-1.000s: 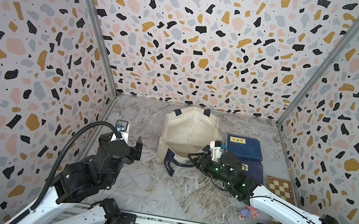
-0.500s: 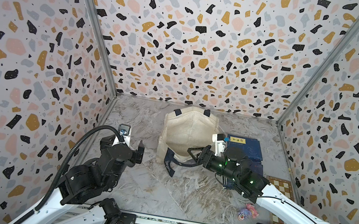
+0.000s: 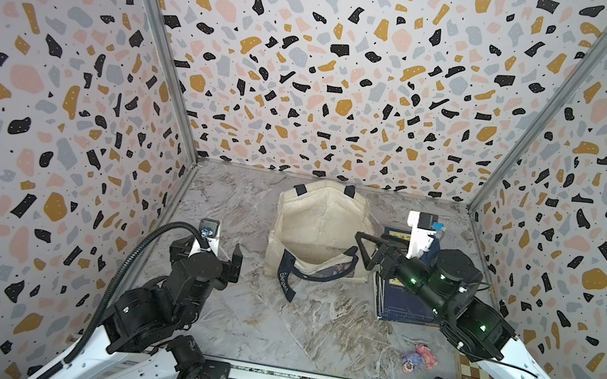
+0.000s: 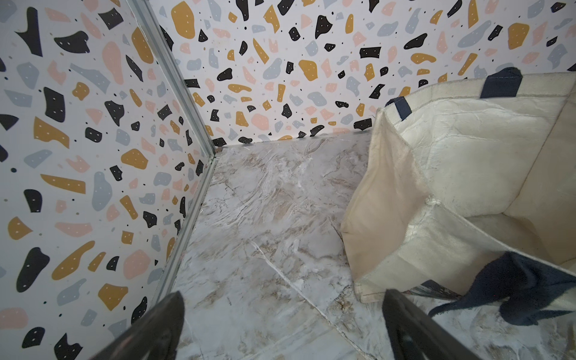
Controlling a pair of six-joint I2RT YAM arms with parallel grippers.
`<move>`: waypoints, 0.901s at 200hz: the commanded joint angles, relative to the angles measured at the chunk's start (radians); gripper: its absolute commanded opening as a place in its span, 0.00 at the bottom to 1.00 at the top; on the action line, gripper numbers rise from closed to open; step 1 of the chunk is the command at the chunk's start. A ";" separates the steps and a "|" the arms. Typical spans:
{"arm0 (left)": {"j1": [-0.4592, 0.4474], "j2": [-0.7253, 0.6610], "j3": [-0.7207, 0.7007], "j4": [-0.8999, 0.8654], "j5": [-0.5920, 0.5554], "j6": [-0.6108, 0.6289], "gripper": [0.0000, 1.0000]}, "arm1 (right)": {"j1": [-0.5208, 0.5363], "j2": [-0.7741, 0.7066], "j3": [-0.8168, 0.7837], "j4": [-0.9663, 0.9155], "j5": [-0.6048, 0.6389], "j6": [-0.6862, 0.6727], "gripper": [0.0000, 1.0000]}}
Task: Take out the books from the canvas bag
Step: Adjust the canvas bag at the center of the board, then reset both arms
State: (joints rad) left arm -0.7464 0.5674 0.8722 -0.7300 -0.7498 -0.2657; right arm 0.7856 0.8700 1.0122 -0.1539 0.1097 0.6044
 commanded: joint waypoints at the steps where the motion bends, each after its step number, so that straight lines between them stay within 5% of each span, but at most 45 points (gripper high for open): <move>1: 0.016 0.011 -0.009 0.025 0.019 -0.026 0.99 | -0.081 -0.063 -0.075 0.020 0.158 -0.118 0.99; 33: 0.032 0.003 -0.047 0.044 -0.031 -0.062 0.99 | -0.276 -0.115 -0.207 0.103 0.246 -0.166 0.99; 84: 0.096 0.021 -0.182 0.199 -0.090 -0.068 0.99 | -0.367 -0.042 -0.378 0.338 0.443 -0.382 0.99; 116: 0.123 0.068 -0.239 0.299 -0.082 0.032 0.99 | -0.483 -0.035 -0.540 0.543 0.467 -0.369 0.99; 135: 0.144 0.125 -0.233 0.312 -0.051 0.017 0.99 | -0.559 -0.010 -0.632 0.690 0.329 -0.387 0.99; 180: 0.253 0.271 -0.249 0.454 0.055 0.026 0.99 | -0.582 0.202 -0.689 0.844 0.353 -0.478 0.99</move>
State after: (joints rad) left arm -0.5453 0.7933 0.6380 -0.4072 -0.7490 -0.2543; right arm 0.2169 1.0176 0.3588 0.5091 0.4603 0.1837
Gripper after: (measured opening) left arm 0.991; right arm 0.994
